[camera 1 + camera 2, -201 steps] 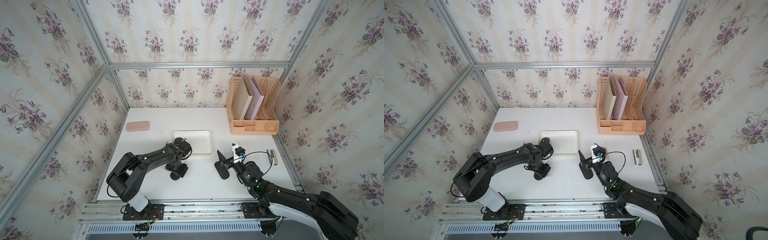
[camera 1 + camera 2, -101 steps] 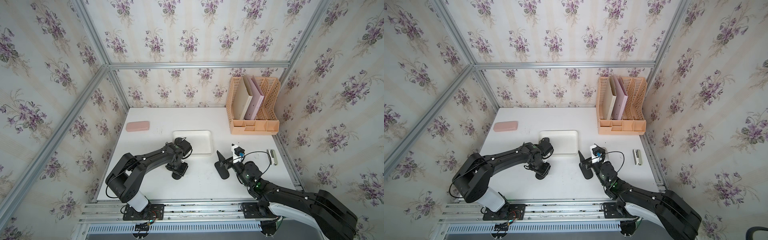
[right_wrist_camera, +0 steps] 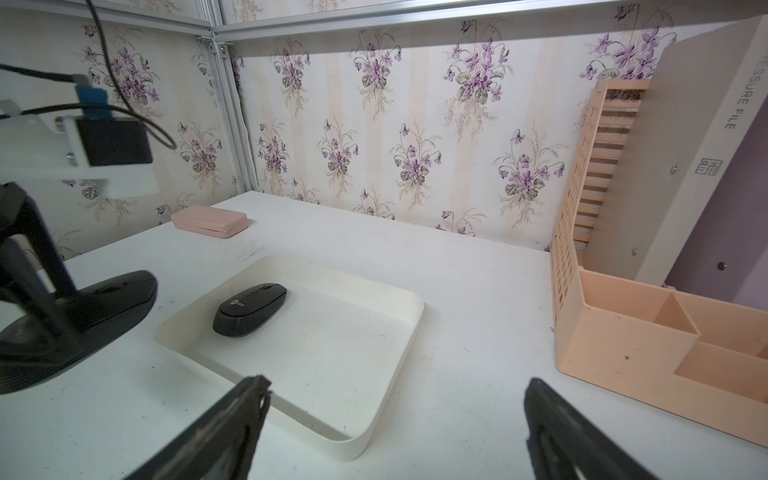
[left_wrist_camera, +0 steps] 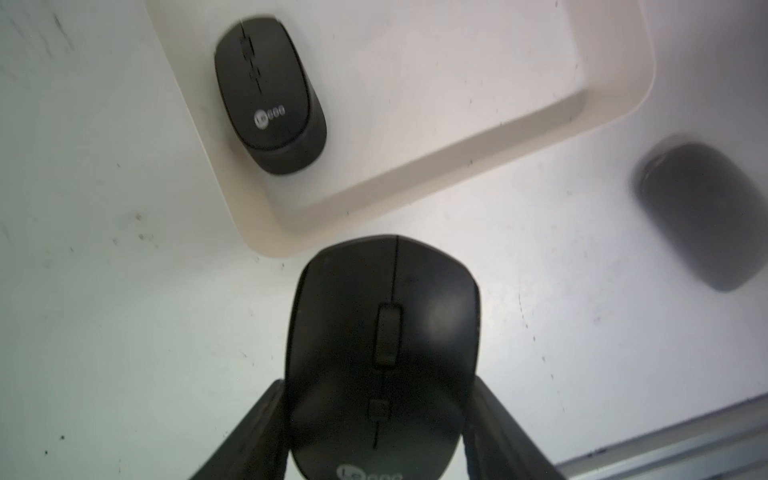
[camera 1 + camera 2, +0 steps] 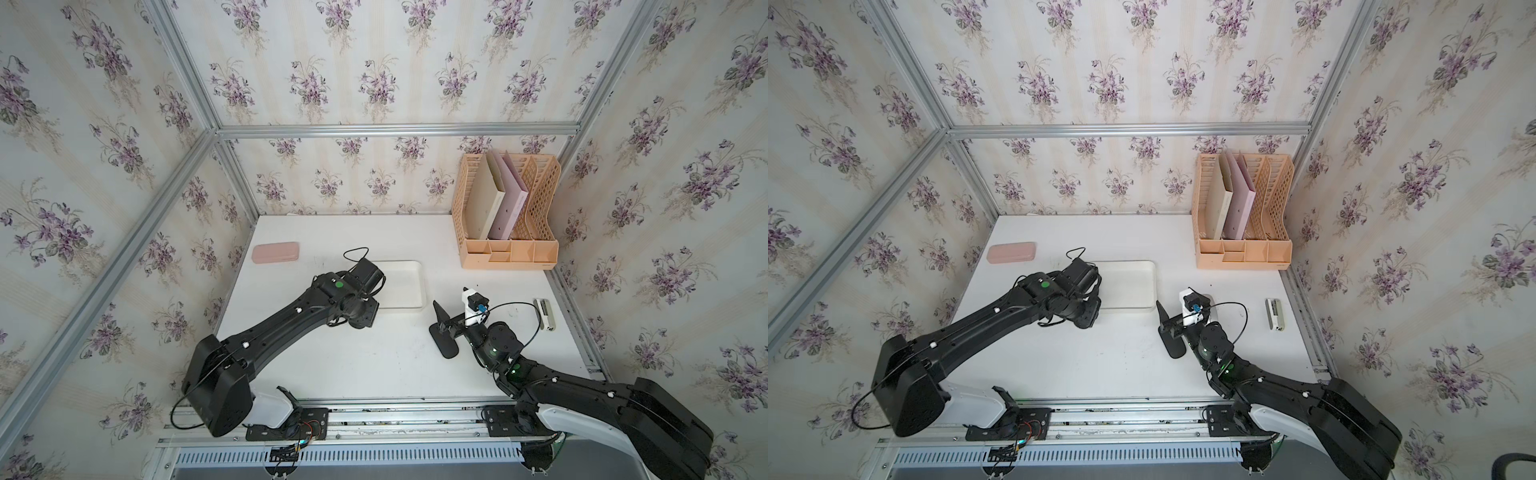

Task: Put the mouse in the storage box
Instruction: Pick up the mouse from the center of the board, then place the mouse in the storage box.

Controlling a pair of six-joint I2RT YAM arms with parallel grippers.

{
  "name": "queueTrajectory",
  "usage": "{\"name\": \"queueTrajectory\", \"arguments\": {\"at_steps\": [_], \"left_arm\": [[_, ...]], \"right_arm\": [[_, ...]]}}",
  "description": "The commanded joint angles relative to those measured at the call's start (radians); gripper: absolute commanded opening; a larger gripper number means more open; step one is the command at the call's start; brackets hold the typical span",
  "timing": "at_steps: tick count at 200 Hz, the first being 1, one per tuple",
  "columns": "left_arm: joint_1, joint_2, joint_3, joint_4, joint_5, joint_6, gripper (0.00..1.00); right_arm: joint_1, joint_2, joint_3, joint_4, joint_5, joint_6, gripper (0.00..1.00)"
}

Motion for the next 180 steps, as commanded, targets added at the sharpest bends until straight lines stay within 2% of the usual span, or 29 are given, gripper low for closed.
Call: {"name": "queueTrajectory", "arguments": {"at_steps": [1,37,63,78,116,137,180], "left_arm": [[0.011,0.141,0.12,0.078,-0.049,0.041,0.51],[0.039,0.412,0.345,0.095,-0.016,0.026,0.5],[0.061,0.518,0.411,0.105,-0.015,-0.01,0.48],[0.07,0.544,0.422,0.081,-0.05,-0.073,0.47],[0.071,0.516,0.33,0.149,-0.098,-0.172,0.5],[0.074,0.537,0.346,0.114,-0.138,-0.201,0.49],[0.075,0.592,0.374,0.107,-0.128,-0.239,0.48]], "right_arm": [[0.003,-0.004,0.004,0.018,0.03,0.0,0.99],[0.002,-0.042,-0.004,-0.001,0.04,-0.006,0.99],[0.002,-0.056,-0.018,0.018,0.05,-0.011,1.0],[0.002,-0.053,-0.018,0.02,0.055,-0.013,1.0],[0.002,-0.052,-0.015,0.022,0.039,-0.008,1.0],[0.002,-0.054,-0.015,0.02,0.031,-0.006,1.0],[0.002,-0.069,-0.018,0.013,0.032,-0.006,1.0]]}}
